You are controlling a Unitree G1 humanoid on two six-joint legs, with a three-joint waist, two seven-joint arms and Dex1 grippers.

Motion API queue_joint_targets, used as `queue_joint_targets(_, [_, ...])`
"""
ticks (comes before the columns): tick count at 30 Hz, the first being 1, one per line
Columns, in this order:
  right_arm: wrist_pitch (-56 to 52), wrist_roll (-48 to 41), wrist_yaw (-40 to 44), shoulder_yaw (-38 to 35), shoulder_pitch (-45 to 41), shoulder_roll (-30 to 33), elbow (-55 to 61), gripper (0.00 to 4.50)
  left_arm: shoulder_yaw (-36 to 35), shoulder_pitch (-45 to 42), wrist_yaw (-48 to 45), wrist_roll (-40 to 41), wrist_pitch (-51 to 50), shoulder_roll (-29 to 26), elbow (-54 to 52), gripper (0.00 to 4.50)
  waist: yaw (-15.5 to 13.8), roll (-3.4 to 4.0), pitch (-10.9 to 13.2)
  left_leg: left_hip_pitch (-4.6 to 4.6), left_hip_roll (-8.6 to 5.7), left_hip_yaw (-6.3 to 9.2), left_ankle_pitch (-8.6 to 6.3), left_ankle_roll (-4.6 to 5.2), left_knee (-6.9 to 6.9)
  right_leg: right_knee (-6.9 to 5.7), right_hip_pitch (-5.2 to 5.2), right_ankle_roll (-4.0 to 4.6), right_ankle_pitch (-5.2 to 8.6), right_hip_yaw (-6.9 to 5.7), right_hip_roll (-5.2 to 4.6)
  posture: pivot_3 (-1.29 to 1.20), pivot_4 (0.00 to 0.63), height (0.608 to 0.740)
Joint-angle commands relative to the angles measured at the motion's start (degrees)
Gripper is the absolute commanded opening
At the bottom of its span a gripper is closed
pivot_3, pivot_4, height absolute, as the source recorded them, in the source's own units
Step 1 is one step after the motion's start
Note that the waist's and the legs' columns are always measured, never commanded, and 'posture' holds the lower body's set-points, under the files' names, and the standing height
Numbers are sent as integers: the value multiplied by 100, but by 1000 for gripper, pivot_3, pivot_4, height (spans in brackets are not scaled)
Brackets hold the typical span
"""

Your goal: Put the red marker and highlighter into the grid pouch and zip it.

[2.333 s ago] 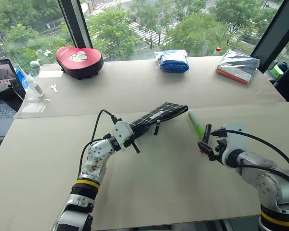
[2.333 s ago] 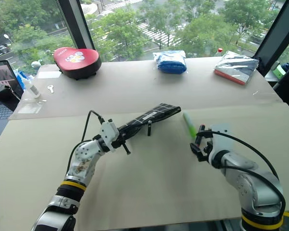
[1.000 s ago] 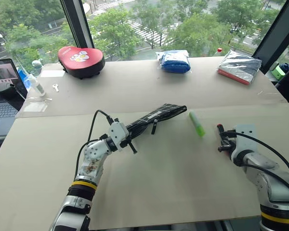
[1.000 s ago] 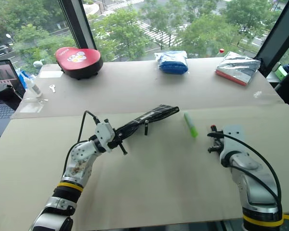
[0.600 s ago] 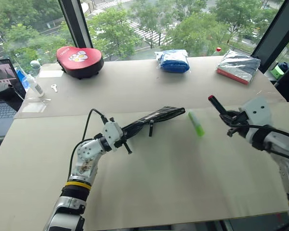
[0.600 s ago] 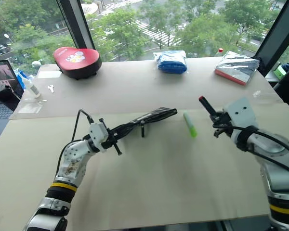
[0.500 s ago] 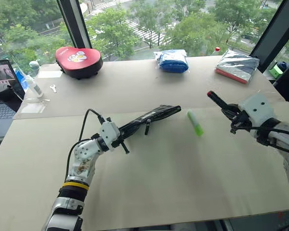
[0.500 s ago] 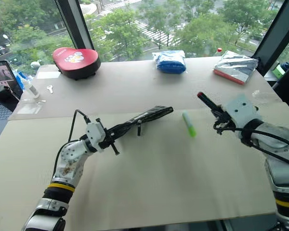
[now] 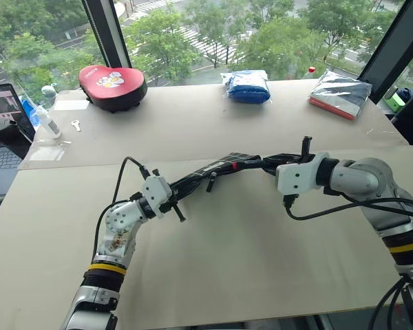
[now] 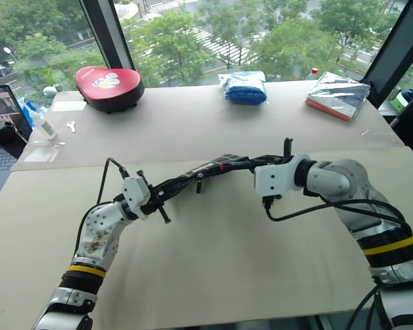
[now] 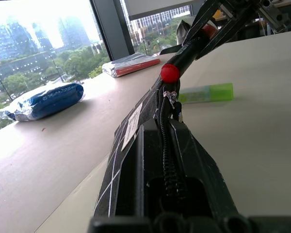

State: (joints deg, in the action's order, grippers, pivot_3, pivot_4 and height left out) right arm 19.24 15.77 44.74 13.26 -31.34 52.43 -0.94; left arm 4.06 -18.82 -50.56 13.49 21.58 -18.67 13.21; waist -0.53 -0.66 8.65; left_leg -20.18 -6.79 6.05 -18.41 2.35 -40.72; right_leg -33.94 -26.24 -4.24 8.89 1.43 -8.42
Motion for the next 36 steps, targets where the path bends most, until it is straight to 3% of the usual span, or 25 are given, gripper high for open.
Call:
queue_joint_targets(1, [364, 142, -113, -171, -25, 81, -87, 533, 25, -38, 0, 25, 44, 12, -162, 0, 2, 0, 0, 0, 1, 0, 0, 0, 0, 0, 0, 0, 0, 0, 0, 0, 150, 740])
queue_joint_targets(13, [405, 422, -249, -173, -40, -63, -213, 533, 114, -145, -152, 55, 57, 33, -36, 0, 8, 0, 0, 1, 3, -2, 0, 0, 0, -2, -1, 1, 0, 0, 1, 0, 150, 740])
queue_joint_targets(34, [437, 766, -112, 772, -598, -1858, -423, 533, 131, -280, -275, 70, 103, 131, 74, 0, 64, 0, 0, 1, 3, 1, 0, 0, 0, -4, -2, 2, -1, 0, 3, 0, 150, 740])
queue_joint_targets(36, [359, 663, -39, 700, -551, -1853, -427, 1530, 125, -283, -274, 67, 109, 134, 77, 0, 65, 0, 0, 1, 3, 1, 0, 0, 0, -4, -3, 2, -1, -1, 3, 0, 150, 740])
